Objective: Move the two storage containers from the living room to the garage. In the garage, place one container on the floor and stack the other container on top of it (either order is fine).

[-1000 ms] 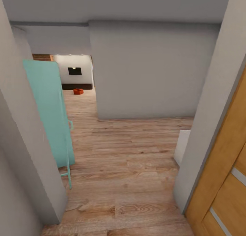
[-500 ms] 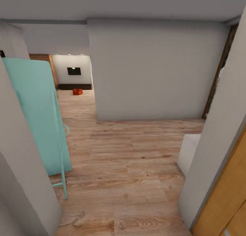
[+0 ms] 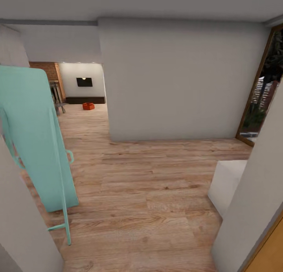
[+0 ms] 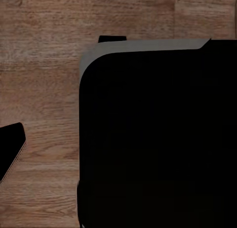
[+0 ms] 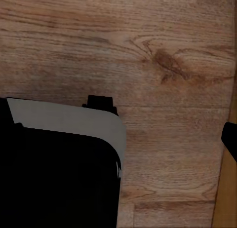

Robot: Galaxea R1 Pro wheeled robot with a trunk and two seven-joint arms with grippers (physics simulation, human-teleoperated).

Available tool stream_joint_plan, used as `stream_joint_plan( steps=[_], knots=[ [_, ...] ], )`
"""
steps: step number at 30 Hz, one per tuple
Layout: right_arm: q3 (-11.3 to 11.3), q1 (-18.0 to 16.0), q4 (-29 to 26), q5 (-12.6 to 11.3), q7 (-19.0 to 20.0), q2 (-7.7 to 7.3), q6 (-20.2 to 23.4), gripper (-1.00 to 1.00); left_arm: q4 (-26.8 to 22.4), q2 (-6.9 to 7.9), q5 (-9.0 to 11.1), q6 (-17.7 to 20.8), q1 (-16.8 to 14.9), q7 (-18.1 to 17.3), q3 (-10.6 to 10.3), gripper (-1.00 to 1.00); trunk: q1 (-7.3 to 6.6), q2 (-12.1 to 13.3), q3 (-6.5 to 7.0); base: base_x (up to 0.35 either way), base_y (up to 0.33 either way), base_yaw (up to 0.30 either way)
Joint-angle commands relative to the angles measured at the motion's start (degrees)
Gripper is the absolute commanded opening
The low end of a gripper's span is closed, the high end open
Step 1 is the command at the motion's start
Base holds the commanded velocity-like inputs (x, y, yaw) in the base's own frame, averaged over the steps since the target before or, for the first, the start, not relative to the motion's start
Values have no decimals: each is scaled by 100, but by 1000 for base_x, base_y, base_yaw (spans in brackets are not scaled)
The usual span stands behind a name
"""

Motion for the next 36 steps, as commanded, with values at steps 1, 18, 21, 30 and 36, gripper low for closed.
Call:
stream_joint_plan(
  steps=[1, 18, 21, 30, 36],
  knots=[
    [48, -5, 13, -43, -4, 3, -26, 100, -1, 1, 9, -14, -1, 2, 4, 100, 3, -2, -5, 322, 0, 0],
    [47, -5, 13, -40, -4, 3, -26, 100, -1, -2, 9, -14, -1, 2, 4, 100, 3, -2, -5, 322, 0, 0],
    [47, -5, 13, -40, -5, 3, -26, 100, -1, -2, 9, -14, -1, 2, 4, 100, 3, -2, -5, 322, 0, 0],
    [47, -5, 13, -40, -4, 3, -26, 100, -1, -2, 9, -14, -1, 2, 4, 100, 3, -2, -5, 322, 0, 0],
    [47, -5, 13, -40, -4, 3, -26, 100, -1, -2, 11, -14, -1, 2, 4, 100, 3, -2, -5, 322, 0, 0]
  ],
)
